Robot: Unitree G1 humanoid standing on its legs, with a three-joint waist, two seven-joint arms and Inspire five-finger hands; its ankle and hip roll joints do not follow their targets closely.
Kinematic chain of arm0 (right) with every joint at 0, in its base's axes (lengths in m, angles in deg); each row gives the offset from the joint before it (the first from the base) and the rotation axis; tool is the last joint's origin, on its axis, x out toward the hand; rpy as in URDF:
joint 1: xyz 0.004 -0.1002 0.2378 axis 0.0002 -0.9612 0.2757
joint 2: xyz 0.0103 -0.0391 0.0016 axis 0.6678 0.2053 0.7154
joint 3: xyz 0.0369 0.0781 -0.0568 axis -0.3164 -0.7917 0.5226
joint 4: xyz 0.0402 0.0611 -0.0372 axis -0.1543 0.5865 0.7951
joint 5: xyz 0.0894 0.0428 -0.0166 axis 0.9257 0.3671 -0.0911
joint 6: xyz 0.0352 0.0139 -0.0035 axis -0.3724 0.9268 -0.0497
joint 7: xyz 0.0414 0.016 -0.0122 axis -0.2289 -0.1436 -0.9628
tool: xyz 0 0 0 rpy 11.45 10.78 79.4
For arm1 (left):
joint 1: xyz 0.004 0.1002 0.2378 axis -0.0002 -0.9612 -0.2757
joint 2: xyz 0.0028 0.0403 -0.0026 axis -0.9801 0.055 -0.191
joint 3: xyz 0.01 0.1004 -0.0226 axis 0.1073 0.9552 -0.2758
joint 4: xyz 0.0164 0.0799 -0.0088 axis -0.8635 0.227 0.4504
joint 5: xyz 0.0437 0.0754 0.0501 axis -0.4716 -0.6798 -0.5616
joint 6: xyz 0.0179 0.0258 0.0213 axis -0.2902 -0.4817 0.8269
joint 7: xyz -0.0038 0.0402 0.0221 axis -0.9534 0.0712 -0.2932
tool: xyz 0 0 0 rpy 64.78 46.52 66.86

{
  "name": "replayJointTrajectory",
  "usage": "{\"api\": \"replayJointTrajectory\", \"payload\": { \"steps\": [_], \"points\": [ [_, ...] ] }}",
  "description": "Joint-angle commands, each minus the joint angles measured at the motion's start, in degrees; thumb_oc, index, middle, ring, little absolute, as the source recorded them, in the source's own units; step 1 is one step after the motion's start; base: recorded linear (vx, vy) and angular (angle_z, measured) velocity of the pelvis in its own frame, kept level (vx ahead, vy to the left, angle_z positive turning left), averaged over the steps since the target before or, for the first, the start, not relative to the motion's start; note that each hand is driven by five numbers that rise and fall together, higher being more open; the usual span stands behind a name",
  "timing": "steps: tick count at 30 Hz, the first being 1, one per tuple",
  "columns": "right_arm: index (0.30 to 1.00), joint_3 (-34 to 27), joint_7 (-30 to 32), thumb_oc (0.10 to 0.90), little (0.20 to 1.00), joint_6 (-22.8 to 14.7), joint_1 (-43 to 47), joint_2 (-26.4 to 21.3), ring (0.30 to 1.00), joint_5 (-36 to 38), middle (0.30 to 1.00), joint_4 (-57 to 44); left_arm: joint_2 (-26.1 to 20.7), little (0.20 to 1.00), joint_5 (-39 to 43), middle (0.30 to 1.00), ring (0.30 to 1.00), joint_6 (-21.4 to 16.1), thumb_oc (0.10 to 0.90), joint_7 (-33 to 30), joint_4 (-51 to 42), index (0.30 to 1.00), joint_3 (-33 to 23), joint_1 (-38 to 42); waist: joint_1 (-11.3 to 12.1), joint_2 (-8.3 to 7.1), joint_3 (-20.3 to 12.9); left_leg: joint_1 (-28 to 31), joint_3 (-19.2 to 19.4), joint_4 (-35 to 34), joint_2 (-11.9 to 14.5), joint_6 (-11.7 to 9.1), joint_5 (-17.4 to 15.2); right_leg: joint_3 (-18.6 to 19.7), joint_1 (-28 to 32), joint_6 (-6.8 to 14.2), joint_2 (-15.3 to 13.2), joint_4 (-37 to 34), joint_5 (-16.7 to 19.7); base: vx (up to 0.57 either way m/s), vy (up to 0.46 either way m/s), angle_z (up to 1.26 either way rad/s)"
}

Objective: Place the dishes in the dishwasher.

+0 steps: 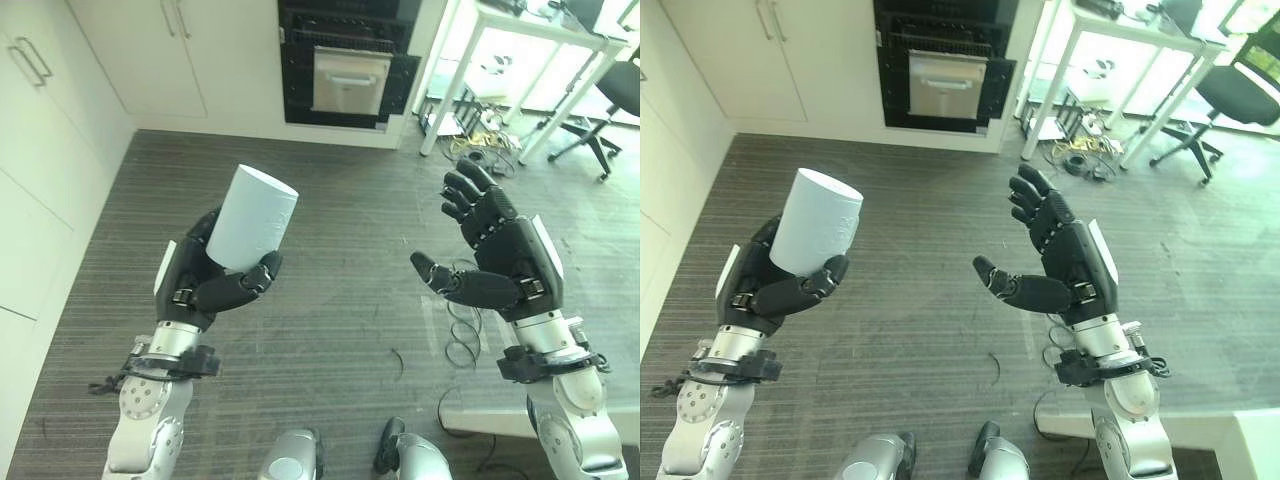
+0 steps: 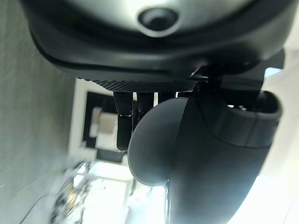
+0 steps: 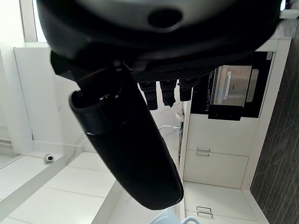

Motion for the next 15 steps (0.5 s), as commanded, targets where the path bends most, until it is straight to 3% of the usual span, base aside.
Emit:
{"api": "replayJointTrajectory", "payload": {
  "steps": [1, 3, 6, 8, 10, 12, 15],
  "points": [
    [0.900, -2.5, 0.2, 0.800, 0.900, -5.0, 1.5, -2.2, 0.900, 3.9, 0.900, -3.4, 0.0, 0.300, 1.8, 0.300, 0.300, -7.2, 0.400, -0.3, -10.0, 0.300, -0.7, 1.8, -2.8, 0.03, -7.5, -3.4, -0.5, -3.2, 6.5, -5.4, -0.3, 0.6, 7.8, 5.3, -1.1, -4.3, -4.9, 0.11, -0.278, 0.20],
    [0.900, -2.4, -1.1, 0.800, 0.900, -3.5, 1.7, -3.1, 0.900, 4.9, 0.900, -3.6, 0.7, 0.300, 2.0, 0.300, 0.300, -7.3, 0.400, -1.9, -11.0, 0.300, -1.4, 0.5, -2.4, 0.45, -7.7, -3.7, -0.5, -3.2, 7.7, -6.8, 1.3, 0.3, 8.3, 3.8, 0.1, -4.3, -6.0, 0.05, -0.224, -0.04],
    [0.900, -3.2, -1.3, 0.800, 0.900, -2.4, 1.8, -4.7, 0.900, 6.1, 0.900, -3.9, 1.4, 0.300, 2.6, 0.300, 0.300, -7.7, 0.400, -1.9, -11.4, 0.300, -2.1, -0.1, -1.9, 0.70, -7.6, -4.1, 0.1, -3.2, 7.3, -7.4, 3.0, -0.3, 8.7, 3.0, 0.7, -4.3, -6.6, 0.01, -0.136, -0.22],
    [0.900, -4.3, 0.2, 0.800, 0.900, -4.2, 1.6, -5.0, 0.900, 4.9, 0.900, -3.1, 1.7, 0.300, 4.1, 0.300, 0.300, -8.6, 0.400, 0.5, -10.1, 0.300, -1.6, 0.9, -2.9, 0.75, -7.4, -3.4, 5.6, -3.2, 7.2, -7.0, 2.8, -3.2, 9.4, 3.2, -0.2, -4.3, -6.6, -0.10, -0.091, 0.04],
    [0.900, -4.3, 1.8, 0.800, 0.900, -6.1, 1.5, -4.2, 0.900, 3.7, 0.900, -2.8, 1.6, 0.300, 4.1, 0.300, 0.300, -9.4, 0.400, 1.8, -9.4, 0.300, -0.8, 1.2, -3.8, 1.30, -7.2, -4.1, 6.5, -3.2, 8.1, -7.2, 2.5, -4.9, 9.5, 3.3, -0.1, -4.3, -6.3, -0.11, -0.030, 0.79],
    [0.900, -3.2, 2.3, 0.800, 0.900, -6.4, 1.8, -2.9, 0.900, 2.7, 0.900, -2.5, 1.5, 0.300, 3.3, 0.300, 0.300, -10.0, 0.400, 1.0, -8.7, 0.300, -0.1, 1.4, -4.5, 1.64, -7.6, -3.8, 5.6, -3.2, 7.8, -6.8, 1.5, -4.4, 9.6, 3.6, 0.0, -4.3, -6.2, -0.04, 0.049, 0.97],
    [0.900, -2.4, 1.9, 0.800, 0.900, -7.0, 0.9, -2.3, 0.900, 2.1, 0.900, -2.4, 1.2, 0.300, 3.2, 0.300, 0.300, -11.0, 0.400, -0.3, -7.5, 0.300, 0.9, 2.1, -5.7, 1.97, -8.7, -3.1, 6.0, -3.2, 7.9, -6.8, 0.7, -3.9, 9.8, 3.7, 0.0, -4.3, -6.4, -0.02, 0.086, 0.02]
  ]
}}
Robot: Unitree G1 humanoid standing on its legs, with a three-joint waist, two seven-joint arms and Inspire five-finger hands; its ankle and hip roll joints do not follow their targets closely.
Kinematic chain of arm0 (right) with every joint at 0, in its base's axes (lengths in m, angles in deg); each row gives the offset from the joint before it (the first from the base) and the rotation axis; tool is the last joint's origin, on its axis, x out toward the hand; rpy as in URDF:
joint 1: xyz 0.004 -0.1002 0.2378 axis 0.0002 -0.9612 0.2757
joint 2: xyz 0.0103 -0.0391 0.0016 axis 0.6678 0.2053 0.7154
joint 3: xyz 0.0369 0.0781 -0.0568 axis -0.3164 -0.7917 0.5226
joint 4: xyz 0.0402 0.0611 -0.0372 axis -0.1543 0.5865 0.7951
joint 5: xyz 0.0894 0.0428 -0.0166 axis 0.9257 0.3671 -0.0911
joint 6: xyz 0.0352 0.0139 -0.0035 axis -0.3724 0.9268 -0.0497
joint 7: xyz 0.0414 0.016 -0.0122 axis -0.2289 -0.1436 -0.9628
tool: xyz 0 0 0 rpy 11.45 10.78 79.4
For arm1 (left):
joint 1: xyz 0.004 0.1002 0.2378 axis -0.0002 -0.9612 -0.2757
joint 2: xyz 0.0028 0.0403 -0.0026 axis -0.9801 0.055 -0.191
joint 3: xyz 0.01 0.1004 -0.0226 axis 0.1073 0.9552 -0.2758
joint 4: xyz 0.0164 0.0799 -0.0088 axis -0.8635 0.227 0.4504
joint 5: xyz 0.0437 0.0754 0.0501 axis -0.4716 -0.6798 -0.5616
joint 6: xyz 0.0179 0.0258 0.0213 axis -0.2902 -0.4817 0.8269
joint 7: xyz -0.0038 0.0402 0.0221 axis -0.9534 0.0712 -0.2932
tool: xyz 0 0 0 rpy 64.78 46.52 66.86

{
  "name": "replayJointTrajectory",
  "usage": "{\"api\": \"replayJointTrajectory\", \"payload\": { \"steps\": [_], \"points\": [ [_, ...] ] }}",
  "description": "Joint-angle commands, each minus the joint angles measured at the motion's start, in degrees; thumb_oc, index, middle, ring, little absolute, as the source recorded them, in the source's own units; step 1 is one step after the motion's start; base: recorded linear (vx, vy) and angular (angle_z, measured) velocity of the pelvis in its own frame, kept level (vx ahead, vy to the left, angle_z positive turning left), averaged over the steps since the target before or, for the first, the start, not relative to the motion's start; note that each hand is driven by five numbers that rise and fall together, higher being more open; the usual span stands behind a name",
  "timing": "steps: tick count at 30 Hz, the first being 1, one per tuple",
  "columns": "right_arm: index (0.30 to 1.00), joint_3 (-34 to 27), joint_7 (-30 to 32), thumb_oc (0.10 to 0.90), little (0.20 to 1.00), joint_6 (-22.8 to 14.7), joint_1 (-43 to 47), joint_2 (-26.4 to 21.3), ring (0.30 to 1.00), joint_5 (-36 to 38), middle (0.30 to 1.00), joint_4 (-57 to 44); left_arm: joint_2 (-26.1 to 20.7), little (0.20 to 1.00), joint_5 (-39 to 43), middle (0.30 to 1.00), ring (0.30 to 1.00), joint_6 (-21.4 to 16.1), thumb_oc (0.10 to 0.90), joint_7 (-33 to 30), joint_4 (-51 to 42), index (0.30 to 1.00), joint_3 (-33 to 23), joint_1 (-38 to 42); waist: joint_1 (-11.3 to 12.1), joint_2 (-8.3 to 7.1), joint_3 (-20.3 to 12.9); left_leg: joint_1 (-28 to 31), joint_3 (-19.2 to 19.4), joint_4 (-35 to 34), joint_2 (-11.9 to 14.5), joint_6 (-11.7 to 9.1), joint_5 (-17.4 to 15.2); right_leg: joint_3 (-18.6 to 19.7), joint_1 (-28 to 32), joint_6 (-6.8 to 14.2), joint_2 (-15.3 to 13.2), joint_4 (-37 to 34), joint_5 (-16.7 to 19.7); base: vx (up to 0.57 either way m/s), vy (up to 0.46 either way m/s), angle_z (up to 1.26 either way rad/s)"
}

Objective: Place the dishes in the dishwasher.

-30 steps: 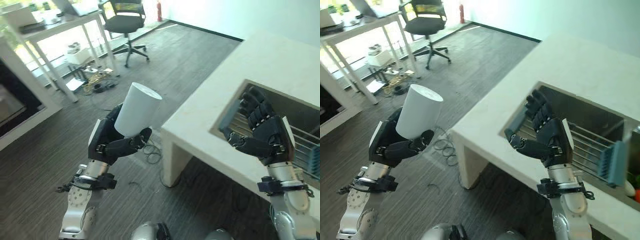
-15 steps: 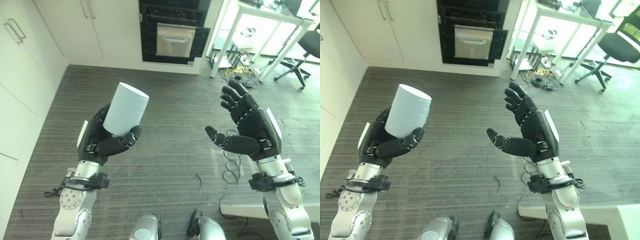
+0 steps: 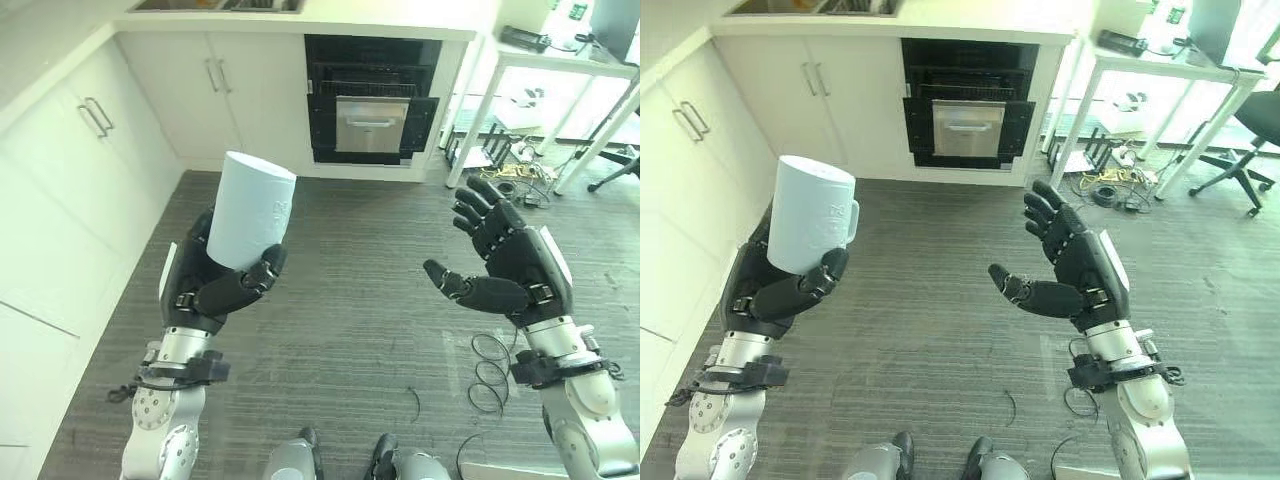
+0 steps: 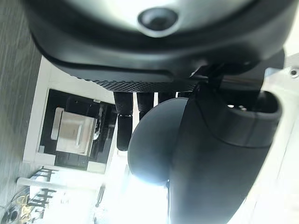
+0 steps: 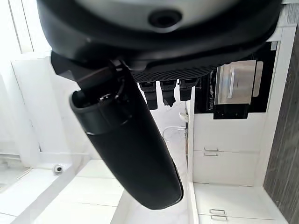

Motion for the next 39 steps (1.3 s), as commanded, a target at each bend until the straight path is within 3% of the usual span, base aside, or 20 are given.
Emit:
{"api": "replayJointTrajectory", "payload": {
  "steps": [1, 9, 18, 19, 26, 39],
  "points": [
    [0.900, -2.6, 0.3, 0.800, 0.900, -9.2, 3.1, -0.8, 0.900, 0.1, 0.900, -3.7, -2.3, 0.300, 0.6, 0.300, 0.300, -8.9, 0.400, 0.2, -4.8, 0.300, -0.9, 4.1, -2.3, -0.09, -5.6, 3.4, -0.4, 0.0, 2.1, -3.3, -7.2, 2.2, 4.2, 7.0, -1.8, 0.0, -6.1, -0.02, 0.079, -0.09],
    [0.900, -2.5, 0.4, 0.800, 0.900, -9.2, 3.2, 0.5, 0.900, -0.4, 0.900, -3.9, -2.6, 0.300, -0.7, 0.300, 0.300, -8.9, 0.400, -1.4, -4.3, 0.300, 0.0, 6.1, -3.4, -0.42, -5.8, 4.4, 0.2, 0.0, 1.6, -2.5, -8.6, 2.3, 4.0, 8.1, -2.9, 0.0, -5.3, -0.02, 0.044, -0.05],
    [0.900, -2.5, -0.2, 0.800, 0.900, -9.0, 3.8, 0.6, 0.900, -1.4, 0.900, -3.8, -2.6, 0.300, -1.3, 0.300, 0.300, -8.9, 0.400, -1.7, -4.3, 0.300, 0.3, 6.5, -3.4, -0.81, -6.1, 4.5, 0.7, 0.0, 1.6, -2.1, -9.0, 3.2, 3.7, 7.8, -2.5, 0.0, -5.6, 0.00, -0.004, 0.00],
    [0.900, -2.1, 3.2, 0.800, 0.900, -7.4, 3.8, -1.2, 0.900, 0.5, 0.900, -5.1, -1.6, 0.300, -3.6, 0.300, 0.300, -10.6, 0.400, -4.8, -6.9, 0.300, 1.1, 6.4, -2.0, -0.98, -7.2, 0.6, 1.0, 0.0, 0.4, -0.6, -7.7, 7.0, 2.0, 6.4, -0.2, 0.0, -8.2, -0.01, -0.049, -0.11],
    [0.900, -2.5, 2.5, 0.800, 0.900, -7.3, 3.2, -0.3, 0.900, 0.7, 0.900, -5.0, -1.4, 0.300, -3.3, 0.300, 0.300, -10.8, 0.400, -4.8, -5.7, 0.300, 1.5, 7.6, -3.4, -0.09, -7.7, 1.6, -0.2, 0.0, 0.1, -1.1, -8.0, 8.5, 2.0, 5.7, 1.1, 0.0, -8.5, 0.00, -0.023, -0.08],
    [0.900, -2.7, 1.8, 0.800, 0.900, -7.8, 1.3, 0.2, 0.900, 0.8, 0.900, -4.9, -0.7, 0.300, -2.2, 0.300, 0.300, -11.3, 0.400, -3.6, -6.3, 0.300, 1.4, 6.0, -4.6, -0.56, -7.7, 2.9, 0.4, 0.0, 0.3, -1.3, -8.2, 10.0, 1.4, 4.8, 3.2, 0.0, -8.7, 0.02, -0.064, 0.02]
  ]
}}
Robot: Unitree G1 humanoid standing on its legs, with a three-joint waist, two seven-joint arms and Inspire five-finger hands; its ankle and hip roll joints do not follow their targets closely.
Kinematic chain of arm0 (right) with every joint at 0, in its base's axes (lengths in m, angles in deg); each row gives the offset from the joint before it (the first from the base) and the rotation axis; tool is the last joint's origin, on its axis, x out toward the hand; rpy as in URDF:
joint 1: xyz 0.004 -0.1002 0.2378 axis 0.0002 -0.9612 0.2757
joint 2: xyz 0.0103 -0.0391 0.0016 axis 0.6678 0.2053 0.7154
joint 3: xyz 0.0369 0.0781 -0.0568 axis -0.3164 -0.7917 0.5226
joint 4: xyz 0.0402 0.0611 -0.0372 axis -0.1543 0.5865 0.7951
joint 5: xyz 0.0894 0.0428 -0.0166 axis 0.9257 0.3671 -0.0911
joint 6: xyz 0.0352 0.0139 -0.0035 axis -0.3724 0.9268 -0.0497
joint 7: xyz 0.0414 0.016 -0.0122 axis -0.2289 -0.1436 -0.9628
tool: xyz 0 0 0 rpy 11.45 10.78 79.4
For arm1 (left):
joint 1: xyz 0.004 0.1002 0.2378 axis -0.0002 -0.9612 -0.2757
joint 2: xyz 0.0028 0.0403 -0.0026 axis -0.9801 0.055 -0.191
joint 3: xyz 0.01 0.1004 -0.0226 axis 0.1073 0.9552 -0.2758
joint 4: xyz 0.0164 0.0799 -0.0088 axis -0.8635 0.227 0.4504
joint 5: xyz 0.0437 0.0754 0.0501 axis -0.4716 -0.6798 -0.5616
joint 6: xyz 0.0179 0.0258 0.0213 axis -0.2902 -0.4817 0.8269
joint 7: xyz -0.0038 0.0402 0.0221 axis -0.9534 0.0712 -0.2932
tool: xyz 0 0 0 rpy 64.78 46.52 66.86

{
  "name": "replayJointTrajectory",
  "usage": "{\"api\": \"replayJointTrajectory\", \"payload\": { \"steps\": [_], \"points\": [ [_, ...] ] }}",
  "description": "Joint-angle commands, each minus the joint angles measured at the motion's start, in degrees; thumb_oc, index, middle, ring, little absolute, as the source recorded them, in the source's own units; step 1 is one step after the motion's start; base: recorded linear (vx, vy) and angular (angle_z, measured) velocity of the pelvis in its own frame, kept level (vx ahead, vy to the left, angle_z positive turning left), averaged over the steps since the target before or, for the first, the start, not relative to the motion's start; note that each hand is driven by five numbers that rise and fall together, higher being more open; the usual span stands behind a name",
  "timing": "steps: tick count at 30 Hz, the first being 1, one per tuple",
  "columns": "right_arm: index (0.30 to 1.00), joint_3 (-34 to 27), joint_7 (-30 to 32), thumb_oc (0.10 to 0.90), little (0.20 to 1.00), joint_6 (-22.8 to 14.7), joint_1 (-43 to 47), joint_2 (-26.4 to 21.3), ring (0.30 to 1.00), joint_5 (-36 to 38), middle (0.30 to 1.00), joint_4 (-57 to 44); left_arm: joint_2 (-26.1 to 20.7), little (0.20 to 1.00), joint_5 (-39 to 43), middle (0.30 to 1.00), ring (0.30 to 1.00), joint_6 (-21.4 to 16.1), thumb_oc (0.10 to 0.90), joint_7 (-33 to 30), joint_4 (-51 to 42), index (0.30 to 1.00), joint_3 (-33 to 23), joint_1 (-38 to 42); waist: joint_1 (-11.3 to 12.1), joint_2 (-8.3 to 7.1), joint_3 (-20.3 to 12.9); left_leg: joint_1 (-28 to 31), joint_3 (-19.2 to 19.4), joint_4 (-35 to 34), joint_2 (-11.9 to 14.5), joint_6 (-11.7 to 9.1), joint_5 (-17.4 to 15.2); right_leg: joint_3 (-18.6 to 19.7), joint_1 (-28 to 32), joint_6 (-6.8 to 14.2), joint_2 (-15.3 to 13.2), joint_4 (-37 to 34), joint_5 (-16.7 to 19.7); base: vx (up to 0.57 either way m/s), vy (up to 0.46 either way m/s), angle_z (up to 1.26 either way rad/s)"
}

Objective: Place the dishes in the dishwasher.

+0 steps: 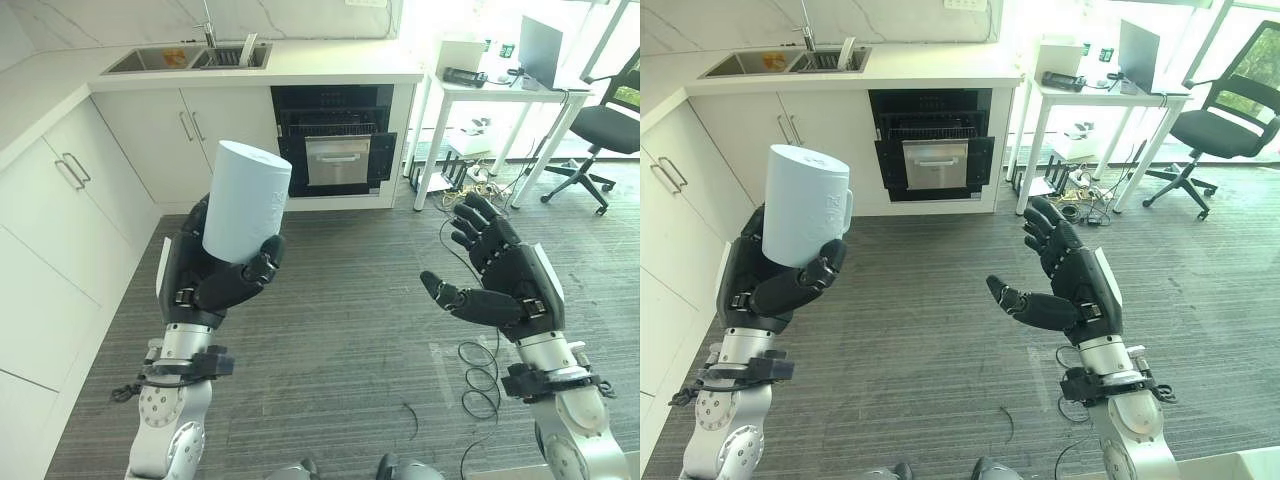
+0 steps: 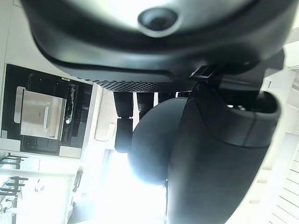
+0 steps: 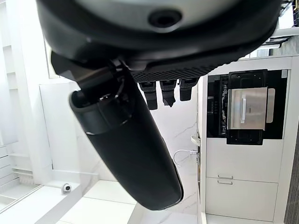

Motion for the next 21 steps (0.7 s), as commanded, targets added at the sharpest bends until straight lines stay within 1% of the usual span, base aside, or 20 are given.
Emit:
{"api": "replayJointTrajectory", "payload": {
  "steps": [1, 2, 3, 4, 5, 6, 7, 8, 9, 10, 11, 12, 13, 14, 15, 17, 18, 19, 20, 21],
  "points": [
    [0.900, -2.9, -0.4, 0.800, 0.900, -6.2, 5.2, -0.1, 0.900, 1.7, 0.900, -4.5, -0.6, 0.300, 0.1, 0.300, 0.300, -7.9, 0.400, 0.8, -6.5, 0.300, -1.5, 4.5, -0.2, -0.30, 0.2, 5.9, -1.2, -0.2, 0.7, -2.3, -7.9, 5.6, 5.9, 3.8, 2.9, -2.1, -9.0, 0.05, -0.155, -0.03],
    [0.900, -3.0, -0.9, 0.800, 0.900, -6.2, 5.2, -0.6, 0.900, 2.0, 0.900, -4.3, -0.4, 0.300, 0.3, 0.300, 0.300, -8.4, 0.400, 0.7, -6.5, 0.300, -1.4, 4.1, -0.1, -0.64, 0.8, 6.7, -1.0, -0.2, 0.2, -2.7, -6.7, 6.4, 5.9, 3.1, 3.4, -2.1, -8.9, 0.06, -0.184, -0.14],
    [0.900, -3.2, -1.1, 0.800, 0.900, -6.4, 5.5, -1.3, 0.900, 2.4, 0.900, -3.9, -0.3, 0.300, 0.6, 0.300, 0.300, -8.8, 0.400, 0.6, -6.4, 0.300, -1.3, 4.2, 0.2, -1.68, 1.6, 7.9, -0.8, -0.2, -1.0, -2.8, -5.0, 7.4, 5.9, 2.5, 3.1, -2.1, -8.6, 0.09, -0.266, -0.21],
    [0.900, -3.2, -1.1, 0.800, 0.900, -6.6, 5.7, -2.0, 0.900, 2.6, 0.900, -3.7, -0.1, 0.300, 0.3, 0.300, 0.300, -9.5, 0.400, 0.4, -6.3, 0.300, -1.0, 4.1, 0.9, -3.06, 2.6, 8.2, -1.6, 1.1, -2.9, -3.4, -0.9, 8.7, 6.2, 1.8, 2.5, -2.1, -8.4, 0.07, -0.225, -0.27],
    [0.900, -3.4, -1.3, 0.800, 0.900, -6.9, 5.6, -2.2, 0.900, 2.6, 0.900, -3.5, 0.0, 0.300, 0.1, 0.300, 0.300, -9.9, 0.400, 0.5, -6.4, 0.300, -1.1, 3.8, 1.4, -3.50, 3.6, 6.0, -2.8, 5.4, -3.5, -3.8, 0.1, 9.3, 6.4, 1.4, 2.6, -2.1, -8.1, 0.04, -0.161, -0.24],
    [0.900, -3.6, -1.4, 0.800, 0.900, -6.9, 5.5, -2.3, 0.900, 2.6, 0.900, -3.4, 0.2, 0.300, 0.1, 0.300, 0.300, -9.8, 0.400, 0.6, -6.4, 0.300, -1.2, 3.6, 1.8, -3.64, 4.0, 4.1, -3.5, 7.0, -3.9, -3.8, 1.1, 9.6, 6.1, 1.1, 2.7, -2.1, -7.7, 0.03, -0.092, -0.27],
    [0.900, -3.6, -1.4, 0.800, 0.900, -7.0, 5.6, -2.3, 0.900, 2.7, 0.900, -3.1, 0.5, 0.300, -0.1, 0.300, 0.300, -9.5, 0.400, 0.9, -6.4, 0.300, -1.3, 3.3, 2.2, -3.64, 4.5, 2.7, -4.1, 6.3, -4.0, -3.5, 1.3, 9.8, 6.3, 1.2, 3.1, -2.1, -7.5, 0.09, -0.048, -0.29],
    [0.900, -3.2, -1.4, 0.800, 0.900, -6.9, 6.1, -2.3, 0.900, 2.8, 0.900, -2.9, 0.8, 0.300, -0.3, 0.300, 0.300, -9.0, 0.400, 1.0, -6.2, 0.300, -1.5, 3.1, 2.5, -3.67, 4.7, 3.1, -3.9, 2.1, -4.0, -3.0, 1.1, 10.0, 6.5, 1.6, 3.2, -2.1, -7.6, 0.17, 0.037, -0.30],
    [0.900, -2.8, -1.7, 0.800, 0.900, -6.6, 6.6, -2.0, 0.900, 2.7, 0.900, -2.7, 0.8, 0.300, -1.0, 0.300, 0.300, -9.0, 0.400, 1.2, -6.1, 0.300, -1.7, 2.6, 2.6, -2.58, 4.9, 1.7, -3.7, -0.2, -2.1, -3.1, -0.5, 10.0, 6.9, 2.1, 4.3, -2.1, -8.1, 0.21, 0.121, -0.21],
    [0.900, -2.5, -2.0, 0.800, 0.900, -6.6, 6.5, -1.8, 0.900, 2.3, 0.900, -2.6, 0.6, 0.300, -1.2, 0.300, 0.300, -9.4, 0.400, 1.3, -5.9, 0.300, -1.8, 2.0, 2.5, -0.95, 4.8, -1.6, -4.1, -0.2, 0.5, -4.2, -0.5, 9.9, 7.4, 2.4, 5.7, -2.1, -8.7, 0.23, 0.177, -0.08],
    [0.900, -2.6, -2.5, 0.800, 0.900, -6.8, 6.0, -1.7, 0.900, 2.1, 0.900, -2.8, 0.6, 0.300, -0.9, 0.300, 0.300, -9.7, 0.400, 1.5, -5.9, 0.300, -2.0, 1.4, 2.6, 0.20, 4.8, -4.4, -5.2, -0.2, 2.1, -5.3, 0.6, 10.0, 7.9, 2.3, 6.8, -2.1, -9.4, 0.23, 0.153, 0.01],
    [0.900, -2.6, -2.8, 0.800, 0.900, -7.0, 5.5, -1.7, 0.900, 2.0, 0.900, -2.9, 0.6, 0.300, -0.7, 0.300, 0.300, -10.0, 0.400, 1.6, -5.8, 0.300, -2.2, 1.1, 2.6, 0.80, 4.7, -6.4, -6.8, -0.2, 2.8, -6.0, 1.7, 10.5, 8.4, 2.1, 7.7, -2.1, -10.0, 0.25, 0.143, 0.03],
    [0.900, -2.7, -2.9, 0.800, 0.900, -7.2, 5.2, -1.9, 0.900, 2.1, 0.900, -2.8, 0.6, 0.300, -0.3, 0.300, 0.300, -10.4, 0.400, 1.7, -5.6, 0.300, -2.2, 1.0, 2.8, 1.27, 4.7, -8.2, -8.9, -0.2, 2.9, -6.7, 3.0, 11.1, 9.1, 1.7, 8.6, -2.1, -10.8, 0.24, 0.141, -0.05],
    [0.900, -2.4, -2.6, 0.800, 0.900, -7.3, 5.4, -2.1, 0.900, 2.0, 0.900, -2.9, 0.8, 0.300, -0.5, 0.300, 0.300, -10.5, 0.400, 1.4, -5.5, 0.300, -2.0, 1.2, 3.2, 1.64, 4.9, -9.5, -10.2, -0.2, 2.7, -7.0, 4.5, 11.6, 10.1, 1.3, 9.4, -2.1, -11.7, 0.26, 0.194, -0.16],
    [0.900, -1.7, -2.3, 0.800, 0.900, -7.3, 6.3, -3.0, 0.900, 2.5, 0.900, -2.8, 0.9, 0.300, -1.4, 0.300, 0.300, -10.6, 0.400, 0.2, -5.5, 0.300, -1.5, 1.4, 3.4, 1.87, 4.9, -9.6, -11.1, -0.2, 2.2, -6.8, 3.8, 12.0, 10.3, 1.4, 9.4, -2.1, -12.4, 0.22, 0.204, -0.32],
    [0.900, -1.7, -2.4, 0.800, 0.900, -7.8, 6.3, -3.1, 0.900, 3.3, 0.900, -2.7, 0.7, 0.300, -2.0, 0.300, 0.300, -10.6, 0.400, -0.2, -5.3, 0.300, -1.2, 2.0, 3.2, 2.05, 4.6, -9.2, -9.9, -0.2, 2.7, -6.2, 3.0, 11.6, 11.2, 1.8, 8.5, -2.1, -12.6, 0.21, 0.200, -0.62],
    [0.900, -2.3, -3.1, 0.800, 0.900, -8.0, 5.5, -2.7, 0.900, 3.9, 0.900, -2.8, 0.6, 0.300, -2.2, 0.300, 0.300, -10.7, 0.400, -0.1, -5.1, 0.300, -1.3, 2.3, 3.2, 1.94, 4.4, -8.4, -9.8, -0.2, 2.2, -5.7, 2.3, 11.7, 12.1, 2.3, 7.9, -2.1, -12.8, 0.28, 0.208, -0.68],
    [0.900, -2.7, -3.3, 0.800, 0.900, -8.1, 4.6, -2.4, 0.900, 4.4, 0.900, -3.8, 0.1, 0.300, -2.4, 0.300, 0.300, -10.3, 0.400, -0.3, -5.6, 0.300, -1.5, 2.8, 3.6, 1.52, 3.8, -7.4, -10.8, -0.2, 1.2, -5.0, 1.1, 11.2, 13.1, 3.2, 6.8, -2.1, -13.0, 0.26, 0.181, -0.55],
    [0.900, -2.8, -3.2, 0.800, 0.900, -8.2, 4.2, -2.4, 0.900, 4.2, 0.900, -4.2, -0.2, 0.300, -2.3, 0.300, 0.300, -10.1, 0.400, -0.2, -5.8, 0.300, -1.5, 2.9, 3.7, 1.37, 3.5, -7.1, -10.8, -0.2, 1.0, -4.7, 0.8, 10.8, 13.3, 3.5, 6.3, -2.1, -13.1, 0.28, 0.182, -0.41],
    [0.900, -2.9, -2.3, 0.800, 0.900, -8.4, 4.0, -2.1, 0.900, 3.5, 0.900, -4.5, -0.7, 0.300, -1.9, 0.300, 0.300, -9.7, 0.400, 0.5, -5.7, 0.300, -1.6, 3.7, 4.0, 1.03, 2.8, -6.6, -10.6, -0.2, 0.6, -4.2, 0.2, 10.0, 14.0, 4.3, 5.2, -2.1, -13.0, 0.21, 0.133, -0.46]
  ]
}}
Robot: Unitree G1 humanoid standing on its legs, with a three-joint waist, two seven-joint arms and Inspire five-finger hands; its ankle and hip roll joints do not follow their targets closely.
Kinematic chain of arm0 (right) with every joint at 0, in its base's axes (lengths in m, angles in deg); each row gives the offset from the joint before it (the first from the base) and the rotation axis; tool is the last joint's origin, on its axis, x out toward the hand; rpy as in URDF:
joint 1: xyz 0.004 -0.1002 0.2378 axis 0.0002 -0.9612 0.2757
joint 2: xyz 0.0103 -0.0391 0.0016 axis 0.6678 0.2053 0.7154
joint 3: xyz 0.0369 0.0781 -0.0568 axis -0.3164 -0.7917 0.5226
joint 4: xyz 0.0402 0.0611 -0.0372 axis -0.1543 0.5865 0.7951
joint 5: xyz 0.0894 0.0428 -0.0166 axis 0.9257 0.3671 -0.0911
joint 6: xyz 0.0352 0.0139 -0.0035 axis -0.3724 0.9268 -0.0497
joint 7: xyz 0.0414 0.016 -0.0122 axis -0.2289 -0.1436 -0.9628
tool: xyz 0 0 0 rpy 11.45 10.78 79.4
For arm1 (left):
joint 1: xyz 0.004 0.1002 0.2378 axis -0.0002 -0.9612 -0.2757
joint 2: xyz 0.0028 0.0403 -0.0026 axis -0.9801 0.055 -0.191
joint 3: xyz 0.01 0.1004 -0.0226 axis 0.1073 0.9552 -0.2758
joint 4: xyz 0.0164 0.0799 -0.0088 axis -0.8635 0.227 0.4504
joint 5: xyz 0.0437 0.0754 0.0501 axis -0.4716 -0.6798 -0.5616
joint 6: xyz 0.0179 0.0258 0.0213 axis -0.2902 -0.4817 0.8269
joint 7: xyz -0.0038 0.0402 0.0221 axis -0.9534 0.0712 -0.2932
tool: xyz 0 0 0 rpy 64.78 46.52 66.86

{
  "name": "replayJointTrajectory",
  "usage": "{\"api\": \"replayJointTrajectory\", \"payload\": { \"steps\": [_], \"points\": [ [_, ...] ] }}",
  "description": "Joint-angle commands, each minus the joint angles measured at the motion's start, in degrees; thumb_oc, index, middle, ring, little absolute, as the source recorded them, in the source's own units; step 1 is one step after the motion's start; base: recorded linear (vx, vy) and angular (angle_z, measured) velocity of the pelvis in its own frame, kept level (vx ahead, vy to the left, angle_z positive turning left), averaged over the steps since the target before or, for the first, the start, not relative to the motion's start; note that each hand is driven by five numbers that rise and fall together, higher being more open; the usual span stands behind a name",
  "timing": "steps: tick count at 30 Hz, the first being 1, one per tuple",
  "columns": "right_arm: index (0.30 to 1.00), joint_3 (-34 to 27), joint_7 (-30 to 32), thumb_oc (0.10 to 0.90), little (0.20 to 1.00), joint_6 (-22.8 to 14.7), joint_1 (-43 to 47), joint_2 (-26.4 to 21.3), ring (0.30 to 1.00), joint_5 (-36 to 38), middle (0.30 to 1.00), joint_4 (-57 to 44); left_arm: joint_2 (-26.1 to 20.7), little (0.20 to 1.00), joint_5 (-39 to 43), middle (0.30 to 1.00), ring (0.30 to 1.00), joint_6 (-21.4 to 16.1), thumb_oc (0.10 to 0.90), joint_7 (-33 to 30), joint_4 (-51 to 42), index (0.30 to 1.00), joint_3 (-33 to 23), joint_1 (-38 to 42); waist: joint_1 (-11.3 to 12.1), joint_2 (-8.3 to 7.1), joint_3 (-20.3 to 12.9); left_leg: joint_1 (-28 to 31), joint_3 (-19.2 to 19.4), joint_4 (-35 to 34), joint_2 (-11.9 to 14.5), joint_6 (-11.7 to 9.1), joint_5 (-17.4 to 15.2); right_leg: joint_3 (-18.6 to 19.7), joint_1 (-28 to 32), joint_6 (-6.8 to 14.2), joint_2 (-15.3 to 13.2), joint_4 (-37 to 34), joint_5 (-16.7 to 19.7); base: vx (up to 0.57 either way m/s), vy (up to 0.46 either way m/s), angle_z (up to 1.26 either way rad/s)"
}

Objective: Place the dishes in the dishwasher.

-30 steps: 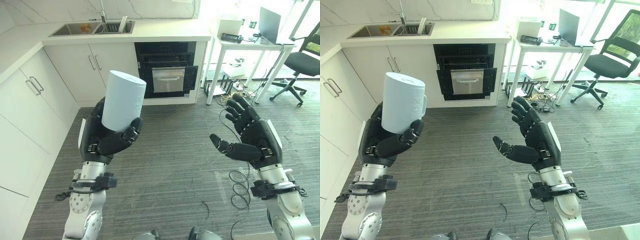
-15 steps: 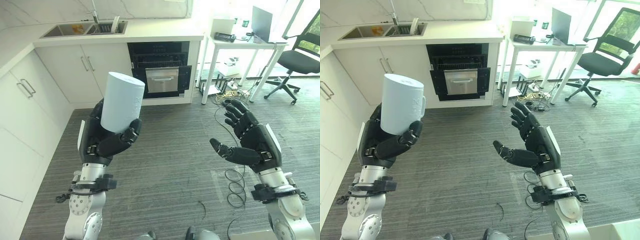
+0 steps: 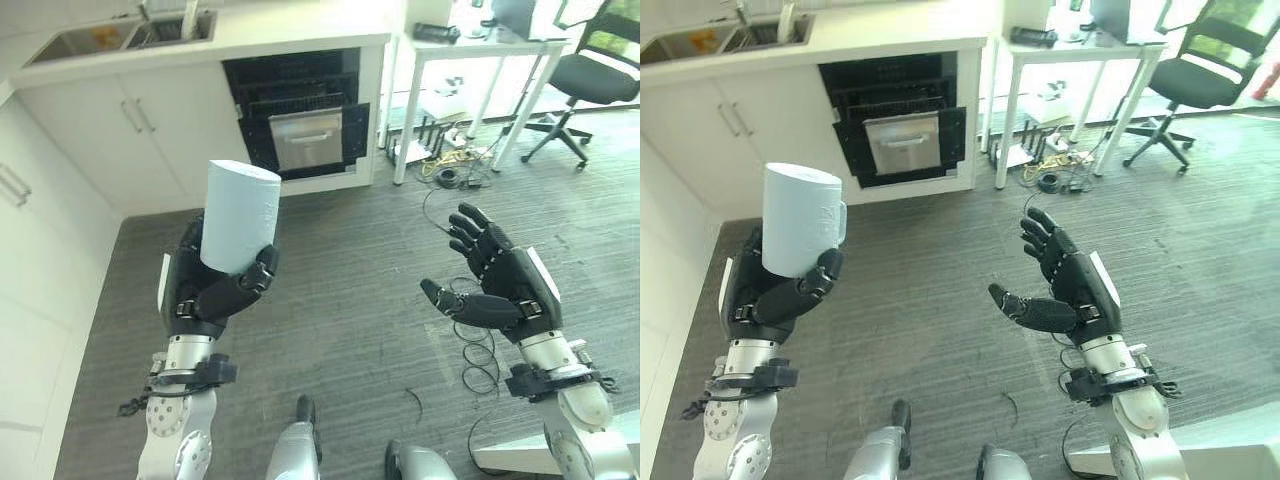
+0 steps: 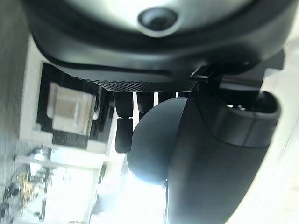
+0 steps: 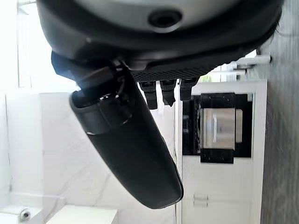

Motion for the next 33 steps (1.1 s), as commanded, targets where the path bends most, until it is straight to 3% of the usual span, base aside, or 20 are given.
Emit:
{"api": "replayJointTrajectory", "payload": {
  "steps": [1, 8, 10, 11, 12, 13, 14, 15, 16, 17, 19, 20, 27, 33],
  "points": [
    [0.900, -1.8, 0.7, 0.800, 0.900, -7.9, 6.3, 1.2, 0.900, 2.1, 0.900, -5.7, -3.5, 0.300, -0.8, 0.300, 0.300, -6.7, 0.400, 1.6, -8.6, 0.300, -1.9, 4.3, 1.4, -2.28, -5.3, -1.3, -1.1, 0.4, -1.3, 2.2, -4.1, -5.2, 6.5, 3.1, 2.4, -1.7, -5.6, 0.22, 0.140, -0.22],
    [0.900, -1.9, 4.1, 0.800, 0.900, -7.4, 7.6, 3.0, 0.900, -0.2, 0.900, -5.4, -4.0, 0.300, 0.4, 0.300, 0.300, -3.9, 0.400, 5.0, -8.6, 0.300, -1.4, 6.7, 2.6, -3.99, -7.5, -0.4, -3.2, 0.4, -5.1, 5.2, -5.8, -7.1, 7.8, 5.3, -0.4, -1.7, -2.8, 0.20, 0.161, 0.26],
    [0.900, -1.9, 4.0, 0.800, 0.900, -7.7, 7.7, 4.2, 0.900, -0.9, 0.900, -5.2, -4.1, 0.300, 0.4, 0.300, 0.300, -2.9, 0.400, 6.1, -9.1, 0.300, -2.1, 6.5, 2.5, -4.58, -8.2, 0.7, -5.1, 0.4, -8.2, 7.5, -6.9, -7.1, 9.3, 7.0, -0.5, -1.7, 7.3, 0.29, 0.307, 0.39],
    [0.900, -1.5, 3.5, 0.800, 0.900, -7.9, 7.7, 5.0, 0.900, -0.9, 0.900, -5.2, -4.1, 0.300, 0.2, 0.300, 0.300, -2.2, 0.400, 6.6, -9.4, 0.300, -2.6, 6.1, 2.3, -3.70, -7.8, 2.5, -6.0, 0.4, -9.0, 8.3, -7.9, -8.2, 7.1, 7.6, -0.7, 6.6, 13.2, 0.26, 0.332, 0.13],
    [0.900, -0.9, 2.9, 0.800, 0.900, -7.9, 7.9, 5.4, 0.900, -0.8, 0.900, -5.2, -4.1, 0.300, -0.6, 0.300, 0.300, -2.1, 0.400, 6.5, -9.5, 0.300, -2.7, 6.0, 1.9, -2.74, -7.2, 4.0, -6.4, 0.4, -9.1, 8.8, -8.6, -8.1, 3.2, 6.9, -0.9, 15.8, 13.6, 0.26, 0.323, 0.02],
    [0.900, 0.9, 1.9, 0.800, 0.900, -7.5, 9.4, 5.9, 0.900, -1.6, 0.900, -4.2, -3.9, 0.300, -2.4, 0.300, 0.300, -2.7, 0.400, 4.8, -9.4, 0.300, -2.5, 5.8, 1.9, -2.22, -6.3, 5.2, -5.1, 0.4, -8.9, 8.8, -9.2, -8.6, -1.6, 4.8, -1.8, 17.3, 10.8, 0.24, 0.161, -0.34],
    [0.900, 1.9, 1.8, 0.800, 0.900, -7.4, 10.4, 5.4, 0.900, -1.8, 0.900, -3.2, -4.3, 0.300, -2.4, 0.300, 0.300, -2.4, 0.400, 3.6, -9.2, 0.300, -2.6, 6.1, 2.0, -2.18, -6.2, 5.3, -4.3, 0.4, -8.6, 8.2, -9.0, -10.0, -2.0, 3.8, -0.8, 11.4, 7.7, 0.31, -0.047, -0.57],
    [0.900, 2.0, 0.8, 0.800, 0.900, -7.5, 10.6, 4.7, 0.900, -0.5, 0.900, -2.5, -4.8, 0.300, -2.2, 0.300, 0.300, -2.0, 0.400, 2.8, -8.8, 0.300, -3.1, 6.8, 1.8, -2.29, -6.1, 5.8, -3.1, 0.4, -7.8, 7.6, -9.2, -12.2, -0.9, 3.6, 0.1, -0.7, 7.1, 0.27, -0.189, -0.80],
    [0.900, 1.6, -0.1, 0.800, 0.900, -7.9, 10.4, 4.3, 0.900, 0.4, 0.900, -2.2, -5.1, 0.300, -2.0, 0.300, 0.300, -2.0, 0.400, 2.7, -8.6, 0.300, -3.5, 6.7, 1.6, -2.76, -5.5, 6.5, -2.0, 0.4, -7.6, 7.3, -9.7, -12.8, -2.7, 3.9, -1.5, -1.7, 6.5, 0.35, -0.306, -0.46],
    [0.900, 1.0, -2.1, 0.800, 0.900, -8.2, 10.1, 3.8, 0.900, 2.6, 0.900, -1.9, -5.5, 0.300, -2.2, 0.300, 0.300, -2.3, 0.400, 2.3, -8.6, 0.300, -4.4, 6.1, 0.7, -3.93, -4.5, 8.3, 0.2, 0.4, -7.9, 7.1, -11.1, -11.6, -8.9, 5.9, -5.2, -1.7, 8.6, 0.33, -0.283, 0.31],
    [0.900, 0.1, -3.9, 0.800, 0.900, -7.5, 8.6, 3.8, 0.900, 3.7, 0.900, -2.9, -5.4, 0.300, -2.4, 0.300, 0.300, -2.4, 0.400, 1.8, -9.1, 0.300, -4.8, 5.1, -0.9, -4.26, -3.8, 10.3, 0.2, 0.4, -8.4, 7.8, -12.8, -6.6, -15.8, 7.3, -6.6, -1.7, 11.5, 0.49, -0.342, 0.03],
    [0.900, -0.1, -4.5, 0.800, 0.900, -7.4, 7.4, 4.0, 0.900, 4.0, 0.900, -3.7, -5.5, 0.300, -2.4, 0.300, 0.300, -2.7, 0.400, 1.8, -9.5, 0.300, -4.8, 4.4, -1.2, -4.65, -3.7, 11.3, 0.4, 0.4, -8.5, 8.3, -14.0, -6.3, -17.3, 7.8, -7.5, -1.7, 11.4, 0.53, -0.396, -0.36],
    [0.900, -0.5, -2.7, 0.800, 0.900, -5.7, 8.0, 1.9, 0.900, 2.8, 0.900, -5.3, -4.5, 0.300, -0.3, 0.300, 0.300, -3.7, 0.400, 1.7, -10.5, 0.300, -3.2, 2.7, -1.6, -5.53, -6.8, 16.9, 0.7, 0.4, -6.3, 6.8, -17.1, -9.0, -13.8, 7.6, -6.8, -1.7, 10.9, 0.41, -0.360, 0.46],
    [0.900, -2.0, -3.4, 0.800, 0.900, -4.4, 6.8, 0.5, 0.900, 4.7, 0.900, -5.7, -3.9, 0.300, 0.0, 0.300, 0.300, -3.6, 0.400, 2.0, -11.0, 0.300, -3.5, 1.1, -2.2, -5.07, -8.2, 19.3, -0.2, 0.4, -5.0, 5.2, -15.8, -9.2, -11.9, 5.4, -3.8, -1.7, 8.4, 0.21, -0.248, 0.14]
  ]
}}
